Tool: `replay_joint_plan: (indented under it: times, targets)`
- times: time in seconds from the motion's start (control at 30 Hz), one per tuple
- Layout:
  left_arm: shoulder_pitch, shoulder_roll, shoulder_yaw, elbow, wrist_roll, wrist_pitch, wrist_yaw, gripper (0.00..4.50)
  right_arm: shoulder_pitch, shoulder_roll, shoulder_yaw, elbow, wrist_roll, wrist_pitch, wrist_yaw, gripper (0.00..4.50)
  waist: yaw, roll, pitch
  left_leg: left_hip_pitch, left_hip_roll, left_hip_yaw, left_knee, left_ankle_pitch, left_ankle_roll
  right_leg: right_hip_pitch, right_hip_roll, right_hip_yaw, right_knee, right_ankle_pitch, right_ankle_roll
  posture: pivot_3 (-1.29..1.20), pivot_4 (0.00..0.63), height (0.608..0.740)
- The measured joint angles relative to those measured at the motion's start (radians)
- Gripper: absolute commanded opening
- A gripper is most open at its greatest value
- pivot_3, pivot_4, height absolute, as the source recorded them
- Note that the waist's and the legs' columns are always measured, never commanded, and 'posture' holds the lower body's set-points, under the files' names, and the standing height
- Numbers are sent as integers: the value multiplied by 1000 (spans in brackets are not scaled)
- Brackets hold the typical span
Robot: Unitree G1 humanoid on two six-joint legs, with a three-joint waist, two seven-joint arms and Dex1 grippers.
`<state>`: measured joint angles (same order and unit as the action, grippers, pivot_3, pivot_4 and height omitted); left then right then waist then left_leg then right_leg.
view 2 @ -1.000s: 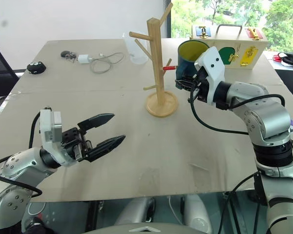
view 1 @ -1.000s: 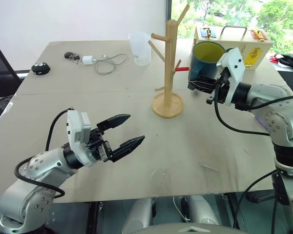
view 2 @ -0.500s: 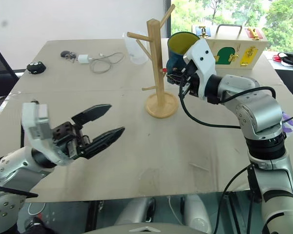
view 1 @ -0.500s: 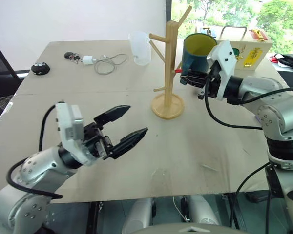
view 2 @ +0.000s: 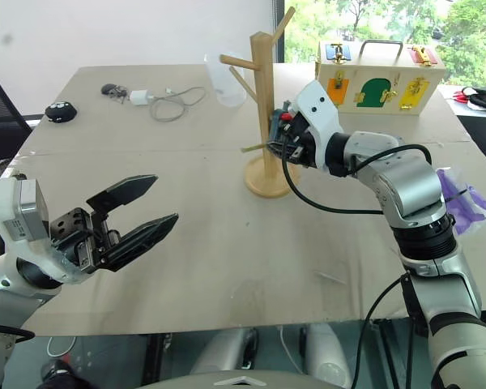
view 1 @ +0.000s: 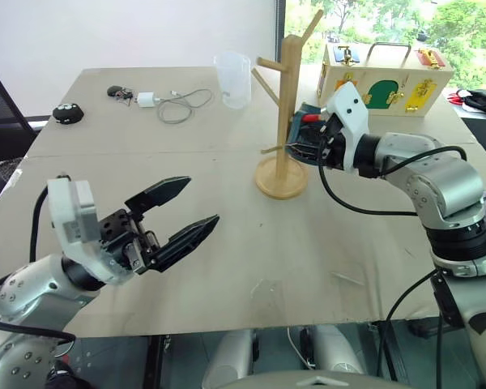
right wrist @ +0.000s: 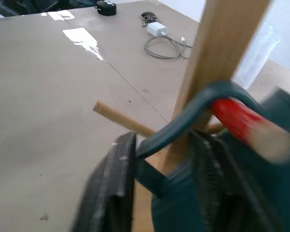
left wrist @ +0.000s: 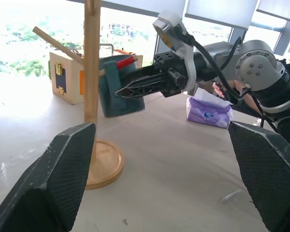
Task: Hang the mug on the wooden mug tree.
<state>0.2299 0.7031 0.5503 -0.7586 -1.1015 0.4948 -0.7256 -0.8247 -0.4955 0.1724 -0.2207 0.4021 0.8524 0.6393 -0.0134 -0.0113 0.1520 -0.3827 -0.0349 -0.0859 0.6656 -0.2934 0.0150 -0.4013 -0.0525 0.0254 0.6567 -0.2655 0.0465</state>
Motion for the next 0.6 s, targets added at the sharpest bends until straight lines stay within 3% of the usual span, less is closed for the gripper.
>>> replay_joint_plan:
  times: [0.07,0.4,0.5,0.6]
  targets:
    - [7,4,1,5,5,-1,-3,4500,14,-5,-8,-36,4,12,-7,3939,1,0,0,0,0,0,0,0,0,0,0,0,0,0,0,0,150,740]
    - [34,49,-28,7,44,47,54,4500,226,-109,-274,-293,232,34,70,3939,1,0,0,0,0,0,-1,0,0,0,0,0,0,0,0,0,150,740]
    - [52,54,-55,9,77,62,52,4500,377,-152,-360,-328,290,32,95,3939,3,-1,0,0,0,0,-1,-1,2,0,0,0,0,0,0,0,150,740]
    - [81,60,-51,16,92,67,43,4500,556,-199,-411,-330,242,-44,108,3939,6,-1,0,0,0,0,-1,-1,2,0,0,0,0,0,0,0,150,740]
